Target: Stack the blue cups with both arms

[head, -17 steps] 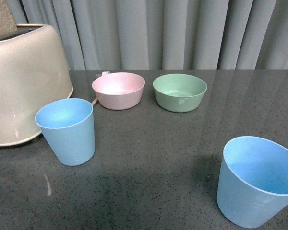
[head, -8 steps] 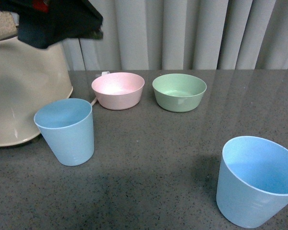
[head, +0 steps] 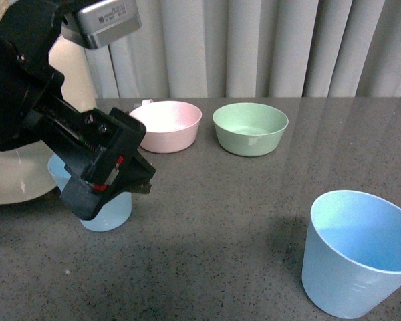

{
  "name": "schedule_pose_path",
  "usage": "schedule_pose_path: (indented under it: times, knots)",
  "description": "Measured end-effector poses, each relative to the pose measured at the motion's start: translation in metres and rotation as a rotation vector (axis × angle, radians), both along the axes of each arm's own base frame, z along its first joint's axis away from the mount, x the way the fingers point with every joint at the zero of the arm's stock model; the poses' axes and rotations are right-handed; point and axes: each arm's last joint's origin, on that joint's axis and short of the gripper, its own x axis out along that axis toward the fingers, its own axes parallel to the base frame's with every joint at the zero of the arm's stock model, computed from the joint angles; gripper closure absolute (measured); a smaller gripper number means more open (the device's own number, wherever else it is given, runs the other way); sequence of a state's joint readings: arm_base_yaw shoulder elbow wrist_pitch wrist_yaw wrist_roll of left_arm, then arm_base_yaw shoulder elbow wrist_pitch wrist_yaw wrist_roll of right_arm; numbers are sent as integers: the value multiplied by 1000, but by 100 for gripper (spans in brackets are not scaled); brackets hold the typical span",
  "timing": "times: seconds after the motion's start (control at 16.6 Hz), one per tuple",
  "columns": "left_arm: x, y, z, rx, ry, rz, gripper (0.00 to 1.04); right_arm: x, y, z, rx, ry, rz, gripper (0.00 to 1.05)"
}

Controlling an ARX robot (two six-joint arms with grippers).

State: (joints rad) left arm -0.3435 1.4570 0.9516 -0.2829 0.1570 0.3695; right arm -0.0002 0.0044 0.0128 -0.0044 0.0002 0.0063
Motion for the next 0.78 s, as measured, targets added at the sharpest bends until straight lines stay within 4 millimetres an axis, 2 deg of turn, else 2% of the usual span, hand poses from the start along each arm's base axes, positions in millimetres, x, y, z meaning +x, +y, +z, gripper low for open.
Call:
schedule_pose_path:
  times: [0.36,0.42,0.6,0.72,0.78]
  knots:
    - [2,-1,-17,63,38,-54,7,0,0,0,0,0,0,7]
    - [2,-1,-18,70,33,-64,11,0,0,0,0,0,0,7]
    - [1,-1,-19,78,35,-83,42,0,0,0,0,0,0,7]
    - [0,-1,-19,72,41,-97,75,0,0,0,0,0,0,7]
    - [0,-1,-19,72,44,-99,87,0,0,0,0,0,0,7]
